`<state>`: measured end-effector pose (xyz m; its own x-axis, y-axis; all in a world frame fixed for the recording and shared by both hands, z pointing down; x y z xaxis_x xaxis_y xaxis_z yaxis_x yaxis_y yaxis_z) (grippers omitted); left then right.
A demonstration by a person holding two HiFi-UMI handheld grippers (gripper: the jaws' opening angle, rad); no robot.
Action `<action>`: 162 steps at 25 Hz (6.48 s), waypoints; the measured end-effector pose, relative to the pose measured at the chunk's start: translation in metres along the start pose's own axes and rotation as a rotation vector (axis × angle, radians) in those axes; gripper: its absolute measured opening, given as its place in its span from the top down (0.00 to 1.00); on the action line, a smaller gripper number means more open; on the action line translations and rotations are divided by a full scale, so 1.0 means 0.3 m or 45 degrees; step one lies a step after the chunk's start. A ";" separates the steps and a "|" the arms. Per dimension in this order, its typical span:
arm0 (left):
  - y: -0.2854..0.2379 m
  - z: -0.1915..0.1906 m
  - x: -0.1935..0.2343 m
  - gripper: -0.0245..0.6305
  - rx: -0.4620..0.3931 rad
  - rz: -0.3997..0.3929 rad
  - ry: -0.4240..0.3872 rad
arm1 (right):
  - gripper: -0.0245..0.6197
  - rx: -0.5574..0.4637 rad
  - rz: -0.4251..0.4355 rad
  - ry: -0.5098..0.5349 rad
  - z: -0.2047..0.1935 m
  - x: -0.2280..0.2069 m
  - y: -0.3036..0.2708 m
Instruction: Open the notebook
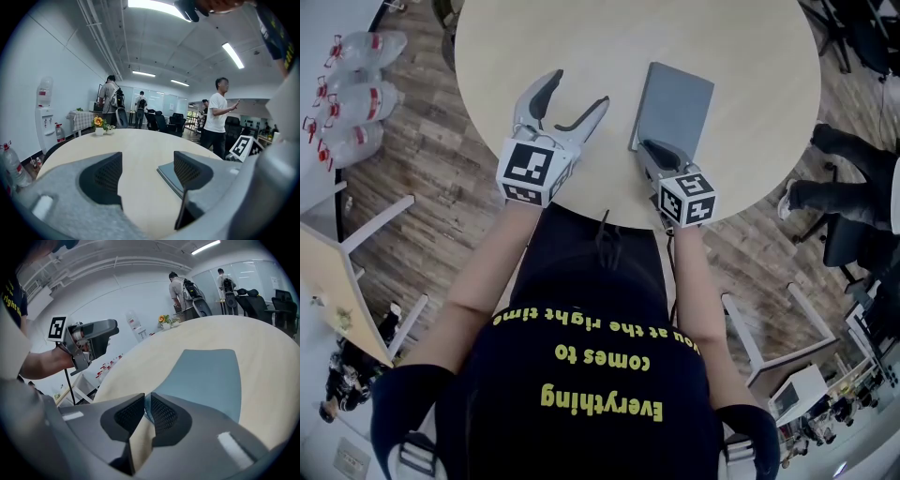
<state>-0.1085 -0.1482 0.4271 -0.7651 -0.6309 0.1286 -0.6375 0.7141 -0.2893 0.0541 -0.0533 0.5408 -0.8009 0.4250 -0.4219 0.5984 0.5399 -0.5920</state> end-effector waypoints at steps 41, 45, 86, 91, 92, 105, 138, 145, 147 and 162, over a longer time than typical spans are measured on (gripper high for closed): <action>-0.128 0.069 -0.202 0.96 -0.027 -0.309 -0.123 | 0.90 -0.961 -0.566 -0.517 0.061 -0.150 0.579; -0.140 0.062 -0.211 0.96 -0.016 -0.315 -0.129 | 0.90 -0.989 -0.643 -0.625 0.010 -0.216 0.621; -0.157 0.010 -0.217 0.96 0.049 -0.302 -0.112 | 0.90 -0.604 -0.890 -0.997 -0.308 -0.470 0.579; -0.156 0.012 -0.212 0.96 0.047 -0.305 -0.111 | 0.89 -0.558 -0.921 -0.959 -0.304 -0.468 0.576; -0.156 0.014 -0.213 0.96 0.045 -0.306 -0.110 | 0.89 -0.543 -0.931 -0.944 -0.303 -0.469 0.577; -0.151 0.020 -0.212 0.96 0.038 -0.301 -0.113 | 0.87 -0.359 -1.053 -0.826 -0.324 -0.479 0.584; -0.098 0.170 -0.187 0.96 -0.122 -0.238 -0.163 | 0.90 -0.752 -0.948 -0.368 0.208 -0.294 0.756; -0.096 0.245 -0.185 0.96 -0.188 -0.225 -0.170 | 0.91 -0.861 -0.887 -0.198 0.386 -0.205 0.802; -0.093 0.266 -0.180 0.96 -0.193 -0.209 -0.169 | 0.92 -0.897 -0.861 -0.190 0.424 -0.181 0.815; -0.030 0.480 -0.193 0.96 -0.346 -0.173 -0.181 | 0.94 -1.088 -0.712 0.058 0.669 0.014 0.908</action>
<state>-0.0454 -0.1619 0.2857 -0.6632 -0.7484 0.0094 -0.7485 0.6631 -0.0125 0.2091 -0.0502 0.2400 -0.9797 -0.0294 -0.1985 -0.0299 0.9996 -0.0006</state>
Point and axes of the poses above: the fingertips, and each gripper's own axes: y backward along the fingers, x to its left, z out of its top, the point moved 5 cm from there along y, backward along the fingers, and after that the axes turned 4 degrees about -x, right-handed, at the moved point
